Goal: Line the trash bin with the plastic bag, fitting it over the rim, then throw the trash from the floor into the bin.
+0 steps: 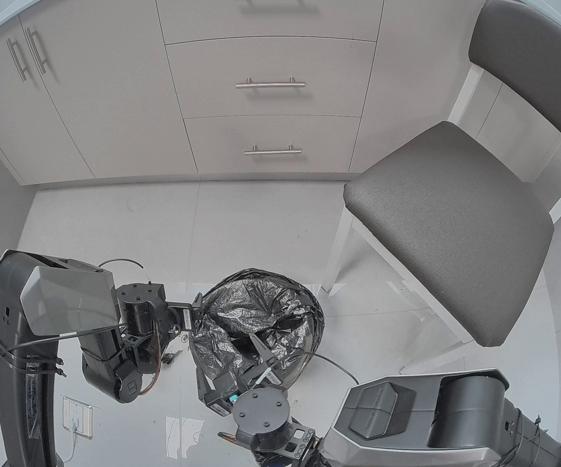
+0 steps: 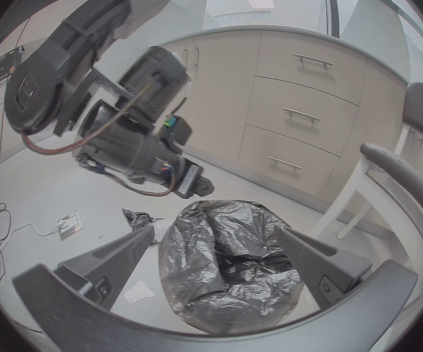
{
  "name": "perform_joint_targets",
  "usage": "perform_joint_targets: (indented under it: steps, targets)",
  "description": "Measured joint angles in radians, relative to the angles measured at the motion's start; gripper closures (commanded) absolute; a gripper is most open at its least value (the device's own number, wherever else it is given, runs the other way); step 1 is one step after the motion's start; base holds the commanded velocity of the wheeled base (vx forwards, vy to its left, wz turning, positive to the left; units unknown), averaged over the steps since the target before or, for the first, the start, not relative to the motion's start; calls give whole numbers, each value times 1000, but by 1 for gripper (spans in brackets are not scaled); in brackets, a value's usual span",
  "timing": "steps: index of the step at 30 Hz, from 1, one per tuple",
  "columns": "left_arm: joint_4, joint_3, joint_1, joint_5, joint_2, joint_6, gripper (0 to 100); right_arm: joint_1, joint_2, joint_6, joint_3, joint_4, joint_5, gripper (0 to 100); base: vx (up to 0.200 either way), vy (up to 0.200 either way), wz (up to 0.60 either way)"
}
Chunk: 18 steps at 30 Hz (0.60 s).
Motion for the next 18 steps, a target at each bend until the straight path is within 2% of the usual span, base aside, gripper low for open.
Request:
perform_joint_targets:
  steps: [9,18]
  targets:
    - [0,-1,1,0,0,0,0,-1,67,6,-154,106,19,0,0,0,0]
    - [0,-2,0,0,2,1,0,-19,145,7,-217,116,23,0,0,0,0]
